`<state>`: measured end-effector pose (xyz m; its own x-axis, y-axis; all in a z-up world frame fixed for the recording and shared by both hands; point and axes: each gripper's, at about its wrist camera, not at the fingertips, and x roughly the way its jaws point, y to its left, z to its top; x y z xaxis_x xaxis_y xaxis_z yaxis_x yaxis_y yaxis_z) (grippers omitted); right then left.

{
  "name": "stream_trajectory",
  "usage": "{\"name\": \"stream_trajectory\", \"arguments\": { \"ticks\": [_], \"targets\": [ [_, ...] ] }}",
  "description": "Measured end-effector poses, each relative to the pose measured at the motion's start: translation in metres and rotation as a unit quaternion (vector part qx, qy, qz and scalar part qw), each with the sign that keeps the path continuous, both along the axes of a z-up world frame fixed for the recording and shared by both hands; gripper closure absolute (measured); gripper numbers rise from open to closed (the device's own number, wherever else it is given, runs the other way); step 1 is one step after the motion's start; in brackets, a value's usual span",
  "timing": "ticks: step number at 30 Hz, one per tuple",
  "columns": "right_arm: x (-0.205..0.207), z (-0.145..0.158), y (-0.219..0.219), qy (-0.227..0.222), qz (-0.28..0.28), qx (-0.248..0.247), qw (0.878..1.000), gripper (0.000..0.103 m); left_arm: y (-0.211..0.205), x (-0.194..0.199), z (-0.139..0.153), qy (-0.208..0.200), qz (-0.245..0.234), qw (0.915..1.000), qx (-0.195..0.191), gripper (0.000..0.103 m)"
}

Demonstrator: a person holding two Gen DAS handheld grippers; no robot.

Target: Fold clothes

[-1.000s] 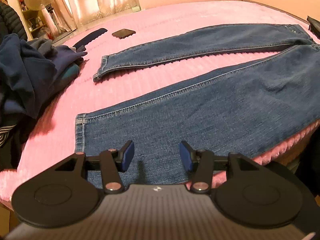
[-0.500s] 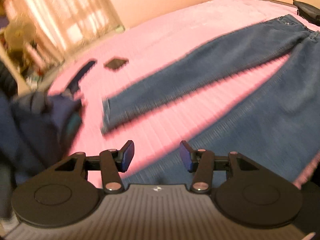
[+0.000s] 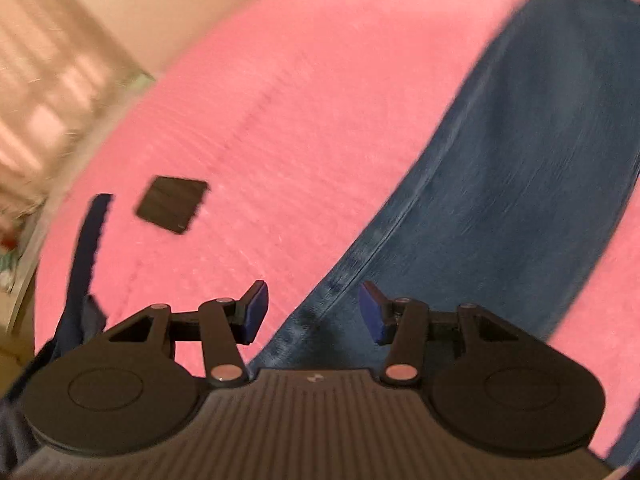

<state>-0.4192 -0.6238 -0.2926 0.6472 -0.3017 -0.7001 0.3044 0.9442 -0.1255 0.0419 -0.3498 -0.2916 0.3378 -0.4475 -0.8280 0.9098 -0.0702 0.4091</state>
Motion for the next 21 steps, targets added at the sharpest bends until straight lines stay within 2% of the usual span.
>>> {"name": "stream_trajectory", "arguments": {
  "ticks": [5,10,11,12,13,16,17,21],
  "targets": [
    [0.031,-0.001,-0.027,0.073,0.032,0.015,0.997,0.006,-0.038,0.038,-0.021,0.032,-0.055,0.9939,0.09,0.057],
    [0.049,0.001,-0.062,0.135,0.041,0.031,0.99,0.006,-0.06,0.053,-0.03,0.084,-0.1,0.9778,0.164,0.056],
    [0.051,0.002,-0.071,0.141,0.038,0.033,0.989,0.006,-0.064,0.056,-0.032,0.096,-0.104,0.9739,0.177,0.059],
    [0.051,0.003,-0.08,0.146,0.033,0.034,0.988,0.006,-0.068,0.059,-0.034,0.108,-0.107,0.9697,0.191,0.068],
    [0.051,0.005,-0.089,0.15,0.028,0.035,0.988,0.006,-0.072,0.062,-0.035,0.12,-0.111,0.9651,0.205,0.073],
    [0.053,0.012,-0.114,0.159,0.018,0.032,0.987,0.006,-0.07,0.056,-0.035,0.117,-0.131,0.9593,0.221,0.087],
    [0.054,0.013,-0.122,0.166,0.02,0.027,0.986,0.006,-0.067,0.054,-0.034,0.112,-0.138,0.9584,0.223,0.096],
    [0.058,0.011,-0.154,0.204,0.047,0.01,0.978,0.006,-0.043,0.041,-0.018,0.075,-0.134,0.9706,0.185,0.097]
  ]
}}
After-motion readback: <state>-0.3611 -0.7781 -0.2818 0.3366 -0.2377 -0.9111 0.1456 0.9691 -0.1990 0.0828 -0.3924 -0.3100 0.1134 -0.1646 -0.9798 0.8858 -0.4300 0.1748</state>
